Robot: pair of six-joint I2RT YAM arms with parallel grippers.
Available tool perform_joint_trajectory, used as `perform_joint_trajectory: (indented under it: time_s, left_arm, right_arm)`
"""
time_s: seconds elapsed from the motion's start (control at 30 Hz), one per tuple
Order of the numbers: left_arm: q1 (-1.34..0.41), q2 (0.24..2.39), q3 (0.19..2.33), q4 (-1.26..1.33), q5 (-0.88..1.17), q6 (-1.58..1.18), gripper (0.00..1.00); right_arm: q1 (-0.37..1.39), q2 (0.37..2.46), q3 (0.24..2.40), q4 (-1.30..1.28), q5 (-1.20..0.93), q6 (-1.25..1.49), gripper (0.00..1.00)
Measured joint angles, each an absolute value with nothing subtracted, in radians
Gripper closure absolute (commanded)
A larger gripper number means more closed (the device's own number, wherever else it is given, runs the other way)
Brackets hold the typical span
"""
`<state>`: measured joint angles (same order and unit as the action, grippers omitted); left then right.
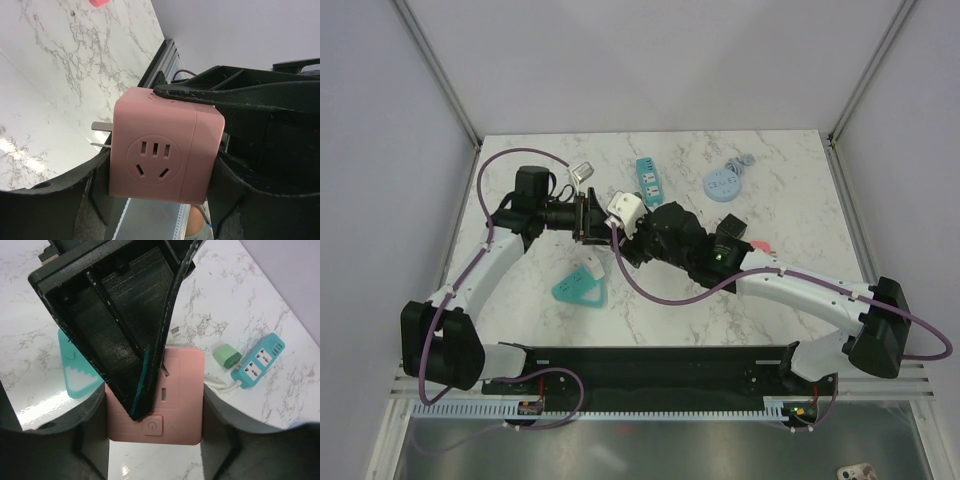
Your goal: Insert the plug
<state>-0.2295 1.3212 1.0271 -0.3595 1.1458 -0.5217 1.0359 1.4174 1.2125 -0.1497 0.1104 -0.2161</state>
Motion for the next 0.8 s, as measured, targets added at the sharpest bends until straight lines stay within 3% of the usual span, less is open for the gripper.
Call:
perform_joint_trajectory:
  time_s: [0.03, 0.1, 0.2, 0.23, 0.27, 0.6, 0.8]
  left_arm:
    - [-0.230, 1.320, 1.027, -0.362, 1.145, -0.522, 0.58]
    - [-0.230, 1.317, 1.027, -0.365, 1.139, -0.524, 0.55]
    - [-0.231, 1.306, 1.027, -0.365, 1.124, -0.527, 0.43]
    - [-0.231, 1.304, 1.027, -0.365, 1.119, -0.530, 0.27]
    - [-0.231, 1.302, 1.027, -0.366, 1.114, -0.533, 0.23]
    - [-0.208, 1.290, 1.055, -0.399, 0.999, -0.590, 0.06]
    - [-0.044, 1.281, 1.095, -0.437, 0.769, -0.612, 0.04]
  right_arm:
    - [1.037, 1.418, 1.213, -0.149, 0.117, -0.218, 0.87]
    - [1.042, 1.419, 1.213, -0.147, 0.128, -0.218, 0.99]
    - [1.044, 1.419, 1.210, -0.136, 0.131, -0.218, 1.00]
    - [1.044, 1.418, 1.207, -0.129, 0.130, -0.217, 1.00]
    - [1.044, 1.417, 1.204, -0.124, 0.130, -0.216, 1.00]
    - [1.044, 1.427, 1.196, -0.159, 0.157, -0.137, 1.00]
    - [1.044, 1.512, 1.293, -0.298, 0.163, -0.004, 1.00]
